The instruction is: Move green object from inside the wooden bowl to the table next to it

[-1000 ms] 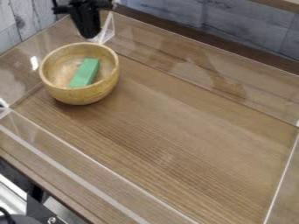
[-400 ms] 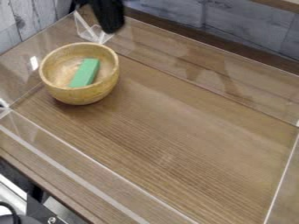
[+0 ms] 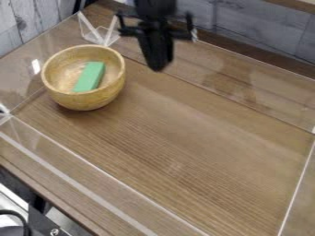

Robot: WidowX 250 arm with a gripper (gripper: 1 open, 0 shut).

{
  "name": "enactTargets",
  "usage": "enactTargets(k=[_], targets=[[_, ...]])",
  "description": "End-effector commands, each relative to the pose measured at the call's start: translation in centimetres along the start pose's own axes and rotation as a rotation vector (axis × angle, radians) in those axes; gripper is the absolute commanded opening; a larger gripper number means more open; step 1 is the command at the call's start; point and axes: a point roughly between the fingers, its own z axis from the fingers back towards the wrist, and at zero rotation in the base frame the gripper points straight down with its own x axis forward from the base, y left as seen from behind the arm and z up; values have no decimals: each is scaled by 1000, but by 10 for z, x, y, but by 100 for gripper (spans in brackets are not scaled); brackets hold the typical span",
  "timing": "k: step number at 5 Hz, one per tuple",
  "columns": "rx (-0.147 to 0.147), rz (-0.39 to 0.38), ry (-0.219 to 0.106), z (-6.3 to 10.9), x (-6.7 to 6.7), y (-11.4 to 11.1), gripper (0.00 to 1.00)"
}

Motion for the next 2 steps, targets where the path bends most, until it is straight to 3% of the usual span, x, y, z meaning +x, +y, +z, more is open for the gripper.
enactTargets(k=[1, 2], targets=[[29, -118, -9, -6, 2, -4, 0], [35, -162, 8, -17, -6, 7, 0]])
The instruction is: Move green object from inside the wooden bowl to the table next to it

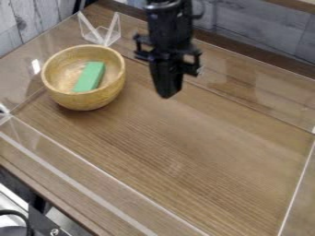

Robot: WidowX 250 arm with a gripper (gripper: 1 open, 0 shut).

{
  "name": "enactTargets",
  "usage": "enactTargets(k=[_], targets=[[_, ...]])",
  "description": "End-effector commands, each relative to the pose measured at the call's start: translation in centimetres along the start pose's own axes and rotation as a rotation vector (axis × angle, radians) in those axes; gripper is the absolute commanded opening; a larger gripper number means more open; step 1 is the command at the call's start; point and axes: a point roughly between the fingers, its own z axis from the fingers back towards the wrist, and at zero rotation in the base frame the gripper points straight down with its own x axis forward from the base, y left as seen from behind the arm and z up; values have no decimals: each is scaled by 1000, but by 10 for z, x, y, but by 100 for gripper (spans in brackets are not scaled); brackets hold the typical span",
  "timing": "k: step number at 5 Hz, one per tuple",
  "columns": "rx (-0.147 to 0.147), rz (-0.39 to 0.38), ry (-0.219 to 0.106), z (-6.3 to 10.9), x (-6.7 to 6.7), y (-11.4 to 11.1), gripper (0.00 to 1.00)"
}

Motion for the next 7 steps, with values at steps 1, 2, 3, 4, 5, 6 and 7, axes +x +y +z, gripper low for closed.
enactTargets(k=[1, 2, 3, 4, 5, 6, 7], targets=[[18, -27, -31, 10, -4, 14, 0], [14, -22, -30, 11, -17, 12, 0], [11, -13, -25, 9, -26, 8, 0], [9, -1, -17, 4, -32, 5, 0], [4, 90, -24, 0, -36, 13, 0], [0, 174, -30, -3, -40, 20, 0], [5, 154, -16, -1, -46, 30, 0]])
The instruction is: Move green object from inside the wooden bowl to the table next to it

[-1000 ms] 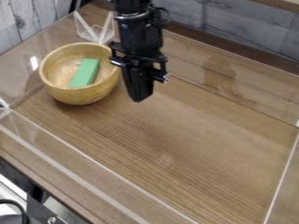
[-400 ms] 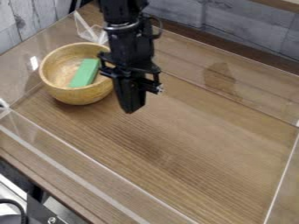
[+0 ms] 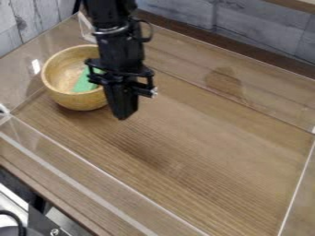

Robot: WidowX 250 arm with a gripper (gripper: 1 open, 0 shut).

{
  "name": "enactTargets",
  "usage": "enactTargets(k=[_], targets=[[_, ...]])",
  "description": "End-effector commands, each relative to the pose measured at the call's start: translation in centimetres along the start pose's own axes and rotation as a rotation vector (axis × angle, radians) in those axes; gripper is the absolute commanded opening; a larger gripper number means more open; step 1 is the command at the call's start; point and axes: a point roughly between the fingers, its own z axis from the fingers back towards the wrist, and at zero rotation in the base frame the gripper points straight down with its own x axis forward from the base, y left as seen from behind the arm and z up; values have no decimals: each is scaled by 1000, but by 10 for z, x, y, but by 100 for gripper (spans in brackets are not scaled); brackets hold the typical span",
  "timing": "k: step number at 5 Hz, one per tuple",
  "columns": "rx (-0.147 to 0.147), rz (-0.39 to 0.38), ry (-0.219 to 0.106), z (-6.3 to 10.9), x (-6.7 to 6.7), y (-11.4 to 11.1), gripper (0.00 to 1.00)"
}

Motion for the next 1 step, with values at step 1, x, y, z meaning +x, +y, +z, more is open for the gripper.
enactTargets(k=[1], targets=[[28, -26, -25, 9, 4, 11, 0]])
